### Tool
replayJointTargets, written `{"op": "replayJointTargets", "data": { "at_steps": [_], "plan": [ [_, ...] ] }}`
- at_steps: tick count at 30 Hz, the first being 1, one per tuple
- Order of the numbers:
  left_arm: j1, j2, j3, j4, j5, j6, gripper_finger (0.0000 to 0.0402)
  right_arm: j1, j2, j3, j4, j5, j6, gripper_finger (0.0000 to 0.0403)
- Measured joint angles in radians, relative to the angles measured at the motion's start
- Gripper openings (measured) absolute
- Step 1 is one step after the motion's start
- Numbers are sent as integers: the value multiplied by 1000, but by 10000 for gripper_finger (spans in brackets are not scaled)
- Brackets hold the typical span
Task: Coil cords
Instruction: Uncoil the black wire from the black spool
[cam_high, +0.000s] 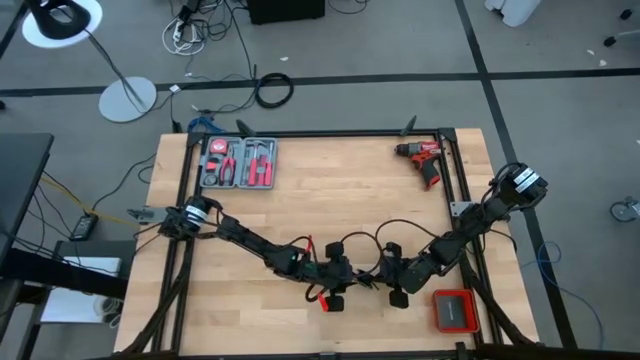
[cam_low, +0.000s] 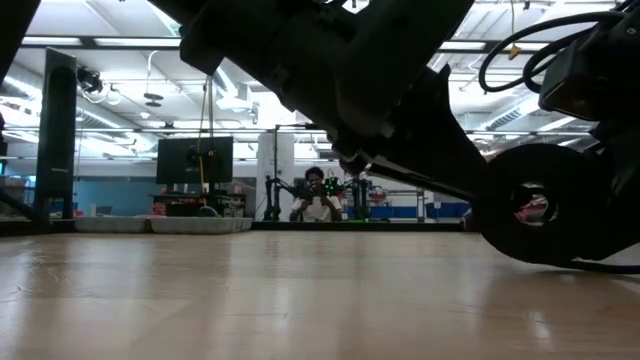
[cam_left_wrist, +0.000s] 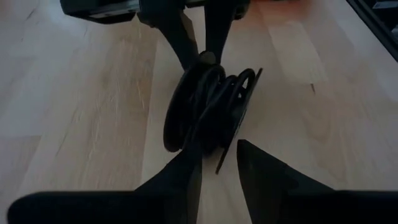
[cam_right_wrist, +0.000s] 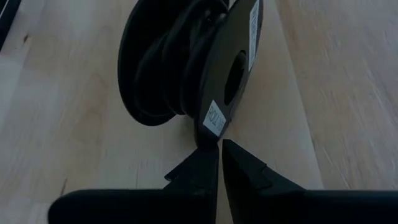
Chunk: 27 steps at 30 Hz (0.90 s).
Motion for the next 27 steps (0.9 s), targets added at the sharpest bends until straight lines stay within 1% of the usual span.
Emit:
{"op": "replayJointTargets", "data": {
  "at_steps": [2,5,7,9,11,20,24,27],
  "plan": [
    [0,0,0,10,-1,-1,100,0,0,-1,8,-5,-1,25],
    [2,10,0,24,-6,-16,79,0,0,-1,15,-19,-8,25],
    [6,26,0,24,9,-53,55,0,1,-1,17,-21,-7,25],
    [10,40,0,31,53,-89,23,-1,1,-2,19,-15,-7,25],
    [11,56,5,54,77,-109,9,-10,1,-1,36,7,-5,25],
    [14,60,12,47,75,-105,2,-13,-5,-1,25,-4,19,25],
    [13,60,12,35,59,-108,1,-10,-25,0,-9,-9,48,25],
    [13,54,12,20,53,-108,1,0,-65,1,-64,-9,72,25]
  ]
}}
